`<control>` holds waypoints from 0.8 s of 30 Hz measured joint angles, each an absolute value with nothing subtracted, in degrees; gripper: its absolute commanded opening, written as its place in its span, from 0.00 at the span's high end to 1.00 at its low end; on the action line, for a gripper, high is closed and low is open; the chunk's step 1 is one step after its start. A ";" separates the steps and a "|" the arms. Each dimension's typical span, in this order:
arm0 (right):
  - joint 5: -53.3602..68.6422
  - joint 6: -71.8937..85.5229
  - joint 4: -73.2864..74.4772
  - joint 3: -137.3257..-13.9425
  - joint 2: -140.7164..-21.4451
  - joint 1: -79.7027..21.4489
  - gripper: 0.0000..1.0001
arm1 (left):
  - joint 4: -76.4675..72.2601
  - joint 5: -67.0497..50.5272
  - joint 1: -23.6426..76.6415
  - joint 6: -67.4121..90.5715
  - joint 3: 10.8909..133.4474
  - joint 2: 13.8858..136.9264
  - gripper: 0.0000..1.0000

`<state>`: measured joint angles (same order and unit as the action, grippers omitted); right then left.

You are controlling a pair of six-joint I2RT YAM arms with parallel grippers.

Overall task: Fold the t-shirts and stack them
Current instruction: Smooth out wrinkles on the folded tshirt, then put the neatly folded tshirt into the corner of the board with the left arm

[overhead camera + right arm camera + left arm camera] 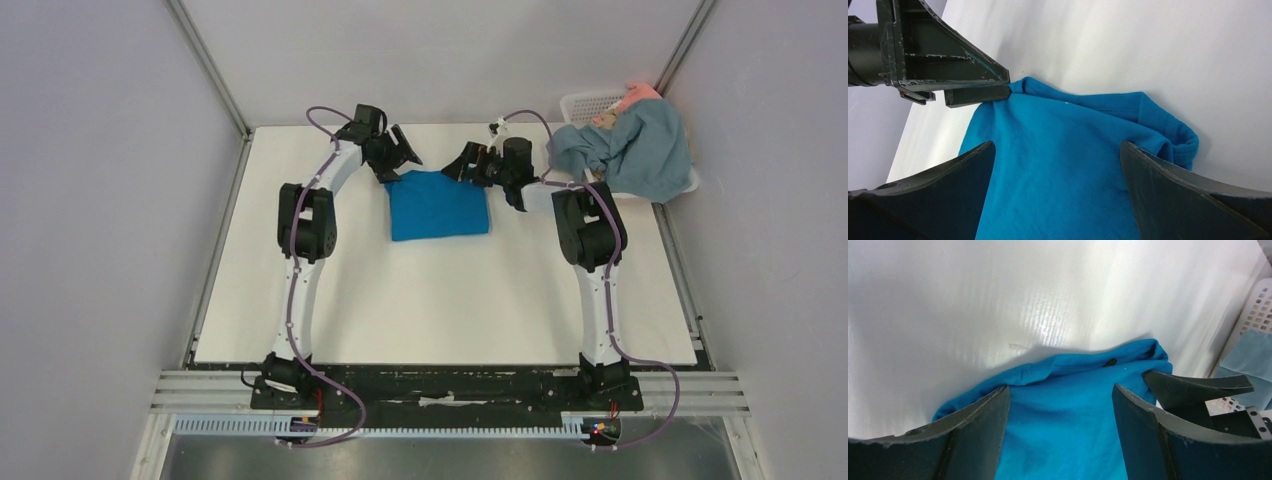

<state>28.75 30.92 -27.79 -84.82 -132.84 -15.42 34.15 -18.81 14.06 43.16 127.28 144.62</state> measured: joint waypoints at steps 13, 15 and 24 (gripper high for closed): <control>21.69 20.51 -17.39 -79.15 -121.16 -14.87 0.02 | 38.17 -15.00 13.65 39.31 126.23 141.99 0.17; 19.68 18.04 -16.86 -73.12 -114.08 -14.31 0.02 | 39.31 -11.31 13.61 38.44 122.26 137.71 0.17; 14.66 15.05 -20.03 -46.92 -94.52 -13.50 0.02 | 37.71 -9.50 13.85 37.54 105.82 125.43 0.30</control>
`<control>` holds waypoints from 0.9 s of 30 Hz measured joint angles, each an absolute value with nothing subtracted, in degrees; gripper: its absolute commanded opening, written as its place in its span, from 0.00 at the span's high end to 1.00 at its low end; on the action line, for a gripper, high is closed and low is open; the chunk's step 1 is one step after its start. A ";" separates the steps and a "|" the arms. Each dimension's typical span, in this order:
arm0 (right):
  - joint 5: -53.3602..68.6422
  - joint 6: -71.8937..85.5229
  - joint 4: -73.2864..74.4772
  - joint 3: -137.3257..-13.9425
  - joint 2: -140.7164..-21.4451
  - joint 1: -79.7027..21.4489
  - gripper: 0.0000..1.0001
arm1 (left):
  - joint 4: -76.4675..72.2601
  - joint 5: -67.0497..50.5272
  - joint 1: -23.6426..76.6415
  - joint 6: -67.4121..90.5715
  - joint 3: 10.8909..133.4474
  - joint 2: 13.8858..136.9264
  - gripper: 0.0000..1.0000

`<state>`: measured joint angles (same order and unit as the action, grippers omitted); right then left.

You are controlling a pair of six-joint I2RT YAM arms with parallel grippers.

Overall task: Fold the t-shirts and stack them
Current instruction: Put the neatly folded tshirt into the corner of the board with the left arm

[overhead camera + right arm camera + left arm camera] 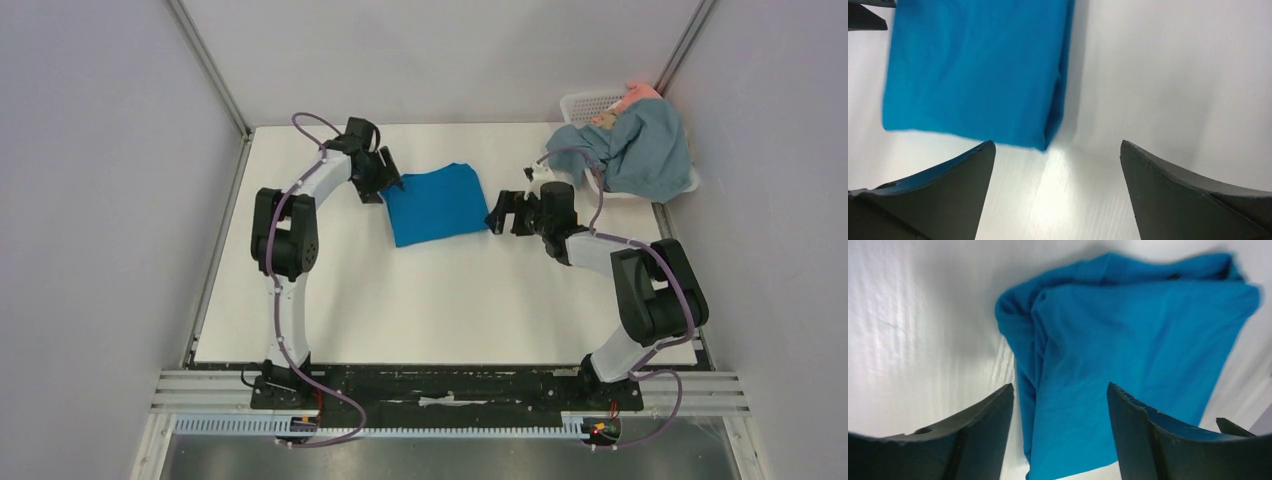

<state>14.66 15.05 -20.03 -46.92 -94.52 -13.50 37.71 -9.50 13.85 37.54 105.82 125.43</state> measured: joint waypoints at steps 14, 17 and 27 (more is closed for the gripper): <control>12.47 16.53 -19.49 -34.26 -84.82 -13.61 0.02 | 38.96 -8.75 17.54 37.21 102.59 129.38 0.98; 12.05 16.45 -20.16 -32.34 -81.25 -13.65 0.02 | 43.66 -3.46 16.84 33.61 112.01 134.06 0.98; 8.95 15.81 -23.53 -26.92 -74.28 -13.65 0.02 | 50.43 15.70 8.64 13.10 127.96 142.30 0.98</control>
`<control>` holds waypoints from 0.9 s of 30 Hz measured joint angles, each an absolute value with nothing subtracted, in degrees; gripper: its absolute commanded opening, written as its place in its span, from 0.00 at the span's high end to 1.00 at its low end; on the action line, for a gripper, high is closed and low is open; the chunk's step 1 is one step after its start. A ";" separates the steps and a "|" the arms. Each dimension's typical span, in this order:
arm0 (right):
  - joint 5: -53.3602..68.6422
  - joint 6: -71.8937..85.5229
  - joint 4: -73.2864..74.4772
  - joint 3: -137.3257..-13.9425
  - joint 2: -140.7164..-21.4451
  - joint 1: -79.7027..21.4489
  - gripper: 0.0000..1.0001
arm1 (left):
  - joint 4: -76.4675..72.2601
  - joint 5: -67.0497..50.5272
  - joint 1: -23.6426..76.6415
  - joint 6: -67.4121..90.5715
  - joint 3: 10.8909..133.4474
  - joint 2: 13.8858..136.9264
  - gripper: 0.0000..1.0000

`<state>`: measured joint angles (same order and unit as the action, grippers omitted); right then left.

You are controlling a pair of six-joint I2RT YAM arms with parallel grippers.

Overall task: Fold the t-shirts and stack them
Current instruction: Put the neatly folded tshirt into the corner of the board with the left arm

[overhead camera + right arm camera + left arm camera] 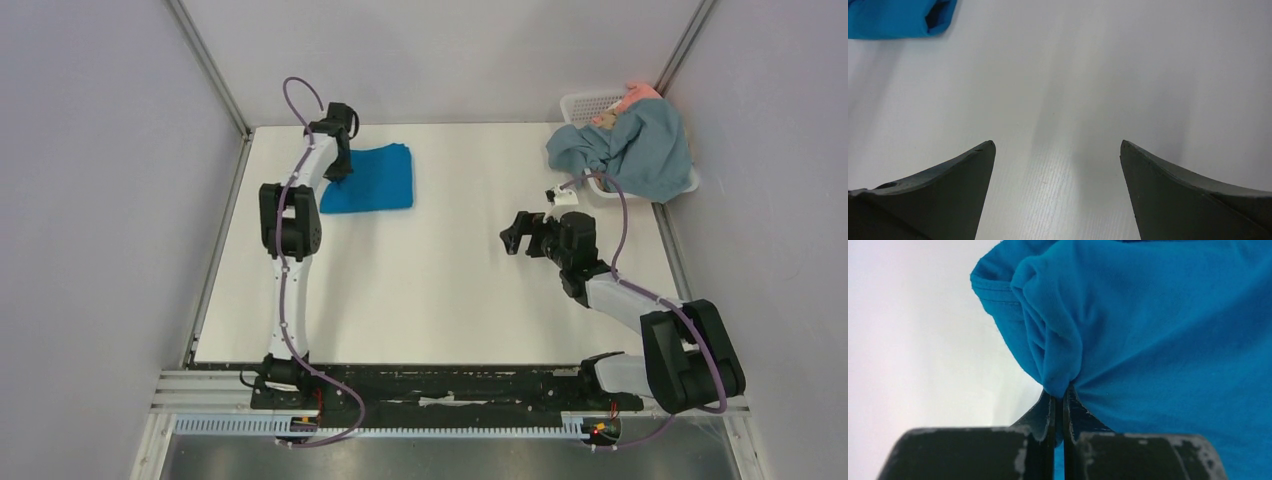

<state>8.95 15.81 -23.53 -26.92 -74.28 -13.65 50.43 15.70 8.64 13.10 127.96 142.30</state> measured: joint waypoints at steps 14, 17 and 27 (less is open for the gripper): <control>8.95 16.05 -27.46 -25.34 -76.84 -13.65 0.02 | 40.53 26.89 -4.99 -5.98 137.82 150.15 0.98; 8.97 16.29 -27.62 -25.34 -78.30 -13.65 0.02 | 34.81 29.41 -5.54 -10.13 137.84 151.17 0.98; 8.91 16.51 -27.14 -25.45 -80.64 -13.65 0.02 | 21.63 39.62 -4.69 -18.98 139.65 155.89 0.19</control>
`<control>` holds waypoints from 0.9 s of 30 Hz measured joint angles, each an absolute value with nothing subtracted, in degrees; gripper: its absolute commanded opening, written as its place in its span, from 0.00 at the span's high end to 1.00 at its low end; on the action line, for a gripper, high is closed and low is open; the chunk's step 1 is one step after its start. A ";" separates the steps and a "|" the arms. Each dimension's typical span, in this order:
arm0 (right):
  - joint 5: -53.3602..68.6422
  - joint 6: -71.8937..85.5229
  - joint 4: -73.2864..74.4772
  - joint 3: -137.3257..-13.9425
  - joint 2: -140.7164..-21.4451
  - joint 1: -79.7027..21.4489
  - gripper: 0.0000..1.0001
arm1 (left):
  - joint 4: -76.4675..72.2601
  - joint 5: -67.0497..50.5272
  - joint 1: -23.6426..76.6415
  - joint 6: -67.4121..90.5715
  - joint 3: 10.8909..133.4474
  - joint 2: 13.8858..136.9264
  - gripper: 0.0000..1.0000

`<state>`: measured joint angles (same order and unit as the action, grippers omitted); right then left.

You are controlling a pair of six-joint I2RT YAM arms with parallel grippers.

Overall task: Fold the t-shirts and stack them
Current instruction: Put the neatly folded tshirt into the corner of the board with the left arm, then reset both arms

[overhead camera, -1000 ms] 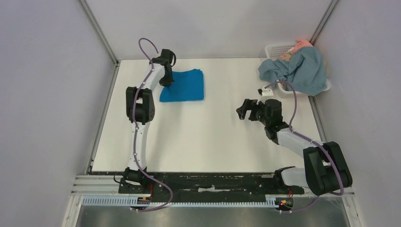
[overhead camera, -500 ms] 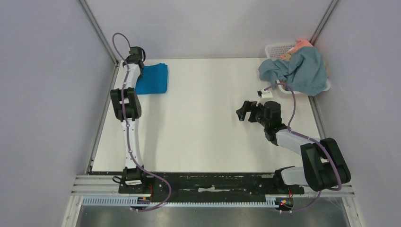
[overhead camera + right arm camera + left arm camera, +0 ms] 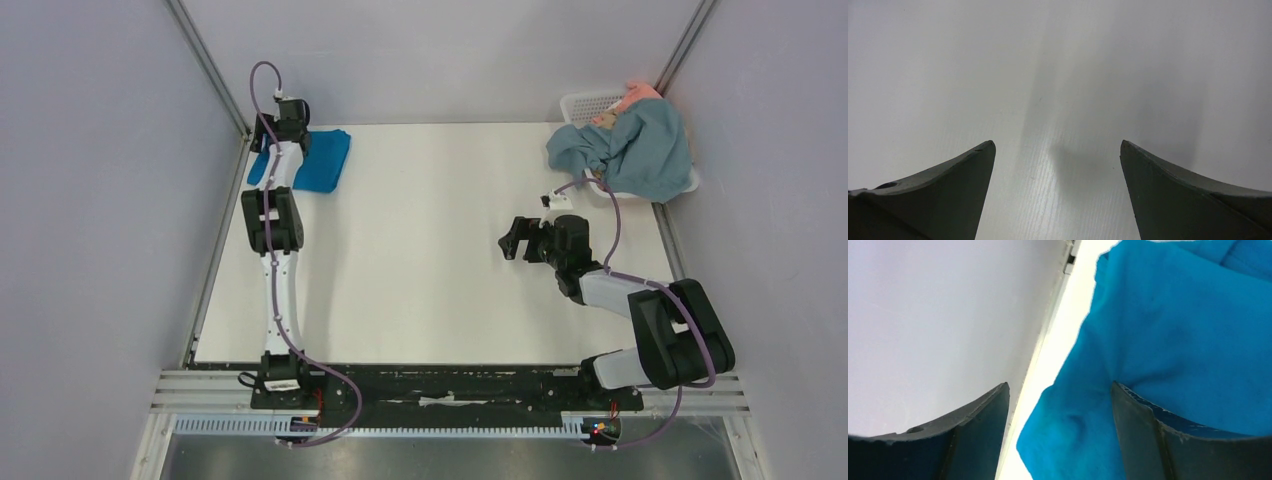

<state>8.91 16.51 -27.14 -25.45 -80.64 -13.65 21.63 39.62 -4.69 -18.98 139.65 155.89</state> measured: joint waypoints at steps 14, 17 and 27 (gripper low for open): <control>7.79 16.27 -21.67 -28.14 -77.25 -13.65 0.02 | 30.33 38.72 -3.25 5.67 120.14 127.42 0.16; 7.90 16.29 -21.34 -26.94 -73.19 -13.65 0.02 | 31.03 34.15 -1.10 13.19 111.26 115.98 0.16; 7.09 16.95 -17.89 -14.92 -54.54 -13.65 0.02 | 16.93 7.79 9.87 26.57 51.59 76.25 0.15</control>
<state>7.09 16.95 -17.89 -14.92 -54.54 -13.65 16.93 7.79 9.87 26.57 51.59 76.25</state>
